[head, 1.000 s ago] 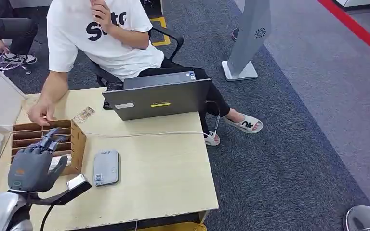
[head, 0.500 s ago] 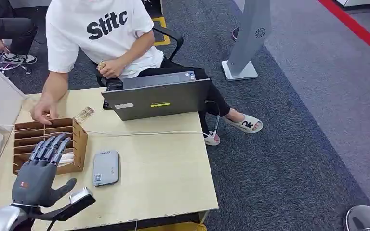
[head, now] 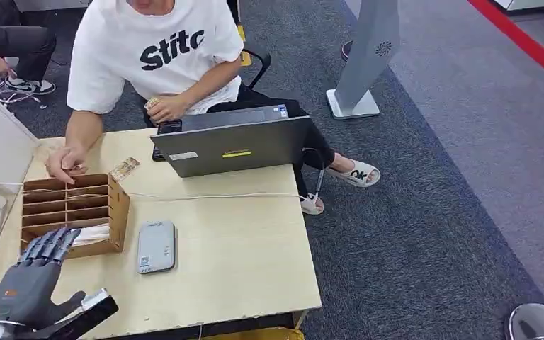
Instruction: Pass the card to the sensor for recognition and then transmit it.
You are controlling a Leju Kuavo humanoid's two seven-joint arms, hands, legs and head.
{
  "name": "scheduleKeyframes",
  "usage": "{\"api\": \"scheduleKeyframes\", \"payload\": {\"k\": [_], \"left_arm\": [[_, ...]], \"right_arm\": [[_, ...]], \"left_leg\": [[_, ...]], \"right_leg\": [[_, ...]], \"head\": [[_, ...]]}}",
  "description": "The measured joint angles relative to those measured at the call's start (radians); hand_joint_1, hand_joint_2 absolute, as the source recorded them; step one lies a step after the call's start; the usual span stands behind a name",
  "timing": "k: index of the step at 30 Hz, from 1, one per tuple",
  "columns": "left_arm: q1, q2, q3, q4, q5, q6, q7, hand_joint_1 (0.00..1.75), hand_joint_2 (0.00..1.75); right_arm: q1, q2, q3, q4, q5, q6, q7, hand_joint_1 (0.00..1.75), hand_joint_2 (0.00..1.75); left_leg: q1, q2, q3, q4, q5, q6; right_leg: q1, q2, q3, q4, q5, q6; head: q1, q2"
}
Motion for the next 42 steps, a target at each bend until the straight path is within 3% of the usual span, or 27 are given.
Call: {"api": "scheduleKeyframes", "payload": {"k": [20, 26, 42], "left_arm": [[-0.026, -0.013, 0.073, 0.095, -0.056, 0.037, 0.038, 0.0, 1.75], [-0.082, -0.048, 0.113, 0.16, -0.145, 0.11, 0.006, 0.0, 1.75], [-0.209, -0.106, 0.127, 0.278, -0.162, 0.124, -0.039, 0.0, 1.75]], "right_arm": [[0.0, 0.0, 0.0, 0.0, 0.01, -0.001, 0.003, 0.0, 1.75], [0.0, 0.0, 0.003, 0.0, 0.029, -0.001, 0.001, 0.0, 1.75], [-0.001, 0.0, 0.024, 0.0, 0.04, 0.0, -0.012, 0.0, 1.75]], "left_leg": [[0.0, 0.0, 0.0, 0.0, 0.0, 0.0], [0.0, 0.0, 0.0, 0.0, 0.0, 0.0], [0.0, 0.0, 0.001, 0.0, 0.0, 0.0]], "right_leg": [[0.0, 0.0, 0.0, 0.0, 0.0, 0.0], [0.0, 0.0, 0.0, 0.0, 0.0, 0.0], [0.0, -0.001, 0.0, 0.0, 0.0, 0.0]], "head": [[0.0, 0.0], [0.0, 0.0], [0.0, 0.0]]}}
